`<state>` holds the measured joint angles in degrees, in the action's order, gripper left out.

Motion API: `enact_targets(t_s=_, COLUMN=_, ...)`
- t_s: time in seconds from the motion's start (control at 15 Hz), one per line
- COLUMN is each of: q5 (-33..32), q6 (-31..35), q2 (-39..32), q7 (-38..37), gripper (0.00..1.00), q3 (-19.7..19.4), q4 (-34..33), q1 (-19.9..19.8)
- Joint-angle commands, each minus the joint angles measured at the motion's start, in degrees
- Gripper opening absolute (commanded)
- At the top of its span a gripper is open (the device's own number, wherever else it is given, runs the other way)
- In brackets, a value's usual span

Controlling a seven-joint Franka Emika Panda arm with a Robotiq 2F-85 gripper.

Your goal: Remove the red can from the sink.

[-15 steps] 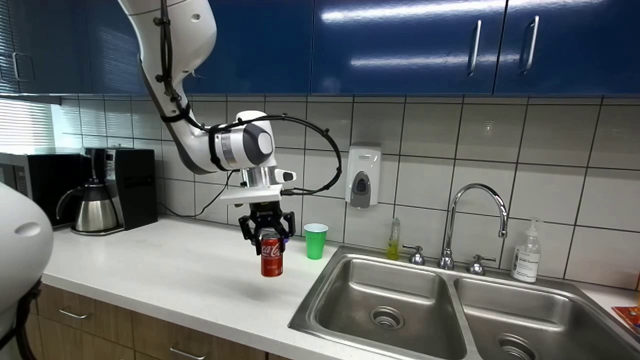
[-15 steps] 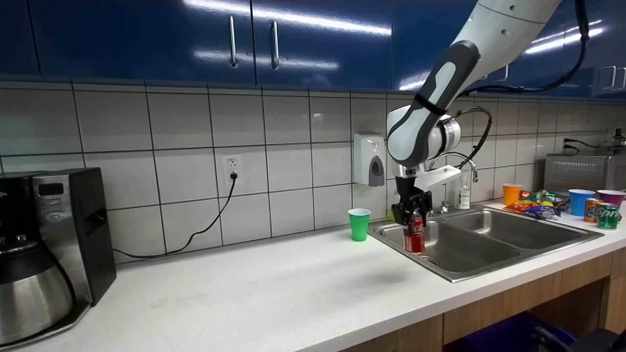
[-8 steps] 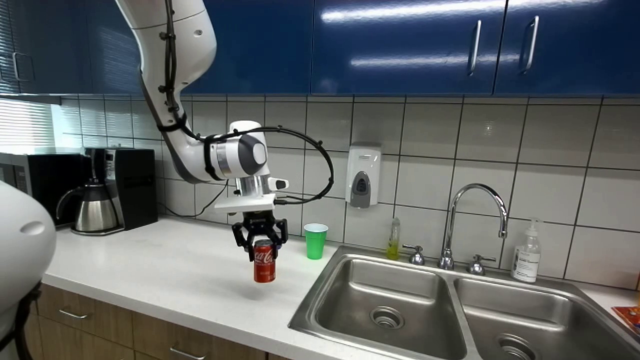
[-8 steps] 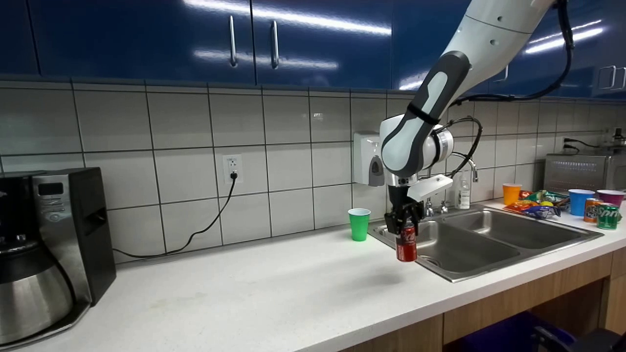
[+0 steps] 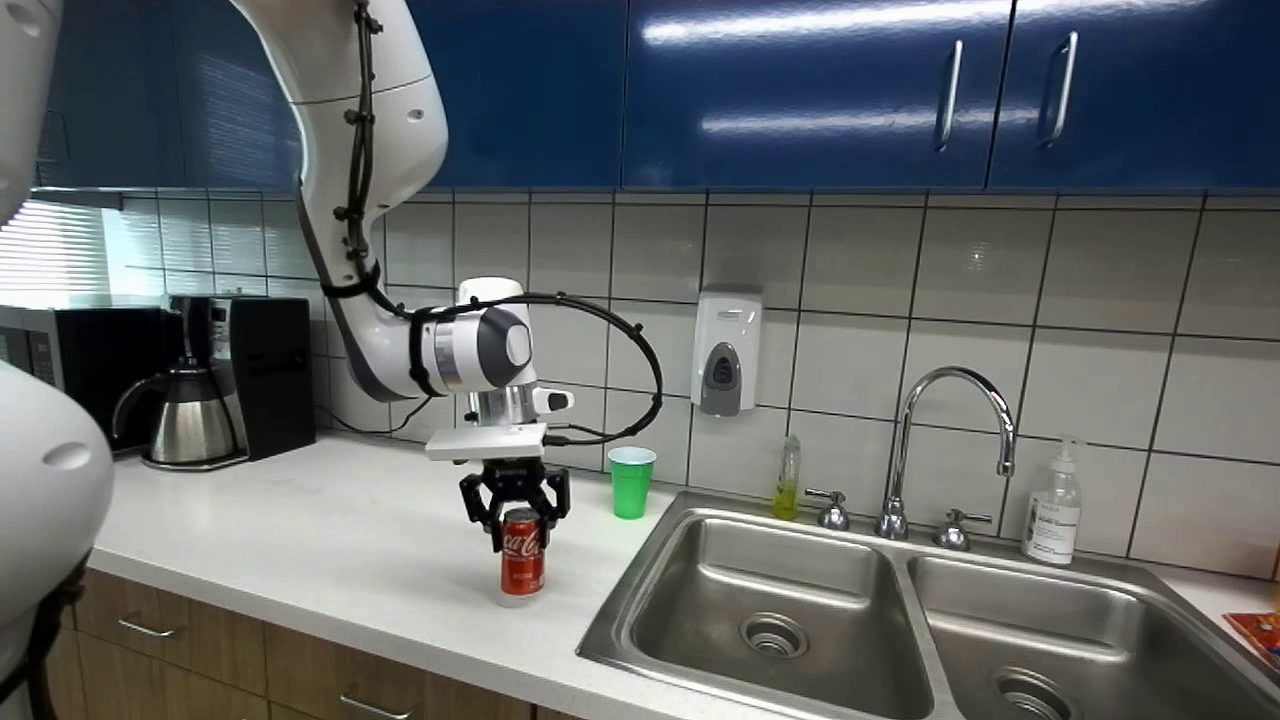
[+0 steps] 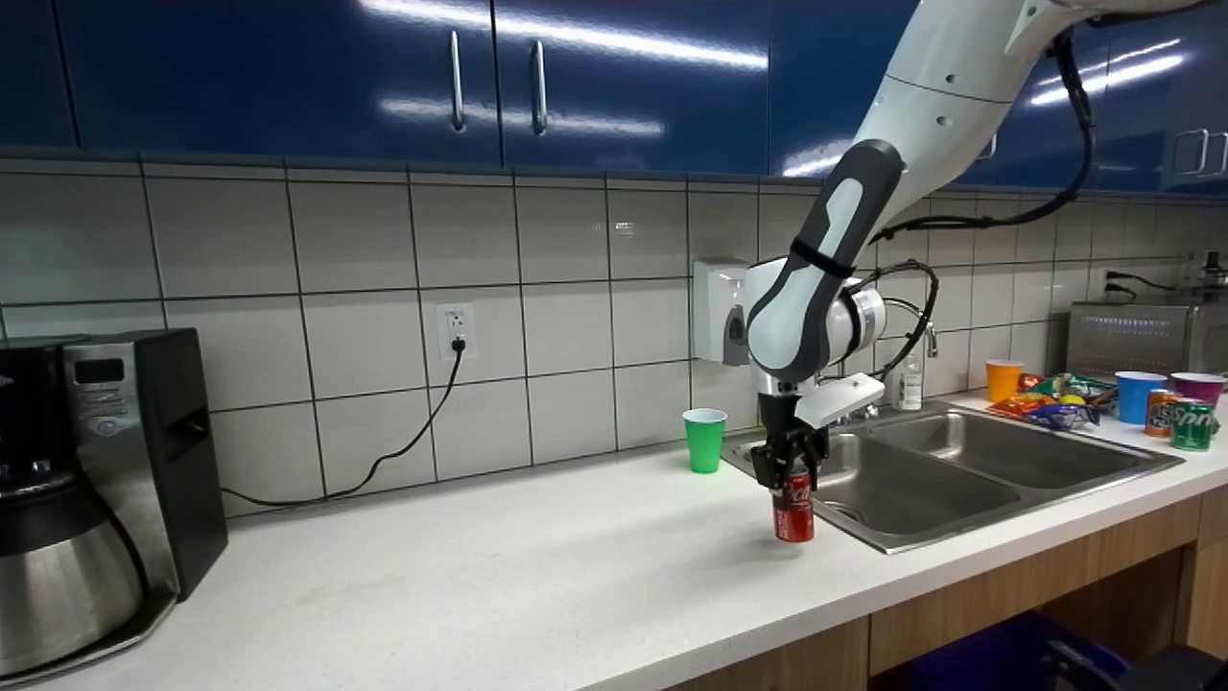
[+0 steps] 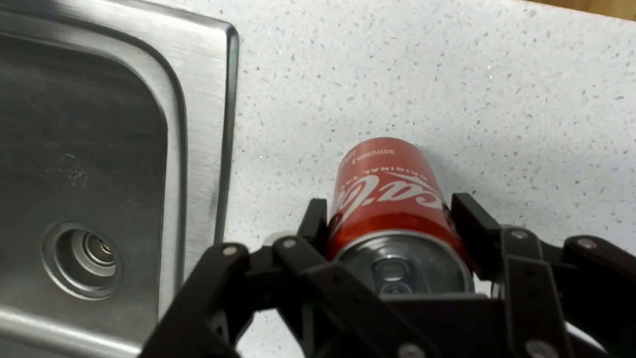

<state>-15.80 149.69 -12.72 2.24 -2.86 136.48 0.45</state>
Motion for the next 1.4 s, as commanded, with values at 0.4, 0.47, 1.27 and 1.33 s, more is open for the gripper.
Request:
enact_targets(t_s=0.4, q5=-2.0, q6=3.5, q2=-2.4, q7=-3.8, gripper=0.41, q3=-1.2, q4=-0.5, q1=1.7)
enact_targets(t_s=0.47, q5=-2.1, q6=3.8, q2=-2.6, q7=-3.9, gripper=0.41, q3=-1.3, q4=-0.5, q1=1.8)
enact_targets(t_s=1.27, q5=-3.3, q6=2.1, q2=-0.7, q7=-4.2, gripper=1.00, q3=-2.0, q4=-0.2, q1=2.6)
enact_targets(t_s=1.33, q5=-3.7, q6=2.0, q2=-0.1, q7=-4.3, gripper=1.00, q3=-2.0, q4=-0.1, q1=2.7)
